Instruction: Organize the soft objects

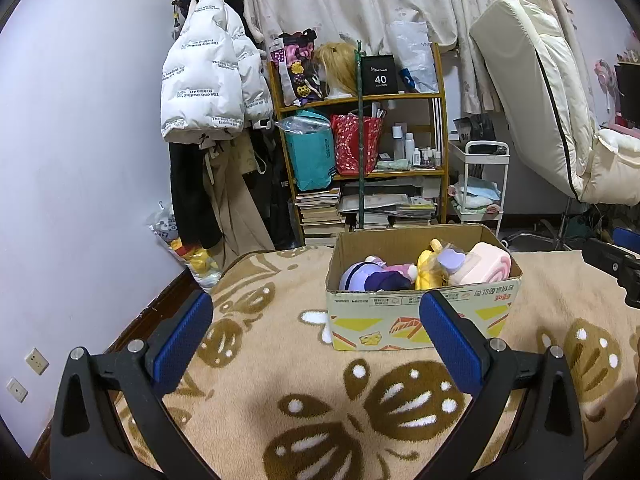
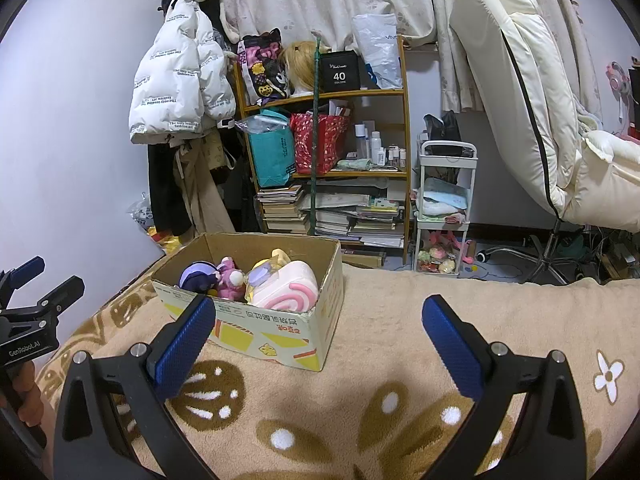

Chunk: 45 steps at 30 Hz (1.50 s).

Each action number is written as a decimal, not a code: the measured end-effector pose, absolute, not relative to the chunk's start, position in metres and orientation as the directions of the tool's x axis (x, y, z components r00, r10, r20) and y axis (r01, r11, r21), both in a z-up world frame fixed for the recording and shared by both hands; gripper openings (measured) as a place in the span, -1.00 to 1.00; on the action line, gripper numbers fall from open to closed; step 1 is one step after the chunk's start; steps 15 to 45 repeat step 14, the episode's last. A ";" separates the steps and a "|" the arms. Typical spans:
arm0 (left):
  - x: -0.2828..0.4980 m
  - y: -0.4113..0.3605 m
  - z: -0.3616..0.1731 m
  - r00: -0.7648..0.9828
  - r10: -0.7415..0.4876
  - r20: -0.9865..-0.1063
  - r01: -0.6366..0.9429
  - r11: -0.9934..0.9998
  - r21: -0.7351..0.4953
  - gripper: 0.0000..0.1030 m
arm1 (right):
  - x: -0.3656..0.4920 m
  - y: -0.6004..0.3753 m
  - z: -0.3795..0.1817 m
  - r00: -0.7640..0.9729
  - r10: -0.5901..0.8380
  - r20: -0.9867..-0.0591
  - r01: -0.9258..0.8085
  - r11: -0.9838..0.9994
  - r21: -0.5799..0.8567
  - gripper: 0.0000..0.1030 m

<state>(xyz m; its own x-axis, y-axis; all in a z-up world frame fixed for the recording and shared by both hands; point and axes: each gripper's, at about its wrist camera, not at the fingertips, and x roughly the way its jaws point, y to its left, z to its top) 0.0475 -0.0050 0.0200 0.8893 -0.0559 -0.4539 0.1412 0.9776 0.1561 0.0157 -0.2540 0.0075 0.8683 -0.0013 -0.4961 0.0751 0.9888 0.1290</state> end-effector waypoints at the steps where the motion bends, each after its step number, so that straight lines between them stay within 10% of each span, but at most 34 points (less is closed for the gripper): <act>1: 0.047 -0.006 0.020 0.890 -0.052 -0.453 0.138 0.978 0.157 0.98 | 0.016 -0.254 0.007 0.868 0.000 -0.497 0.074 0.989 0.129 1.00; 45: 0.047 -0.006 0.020 0.888 -0.053 -0.456 0.139 0.978 0.156 0.98 | 0.016 -0.255 0.008 0.867 0.000 -0.498 0.073 0.989 0.128 1.00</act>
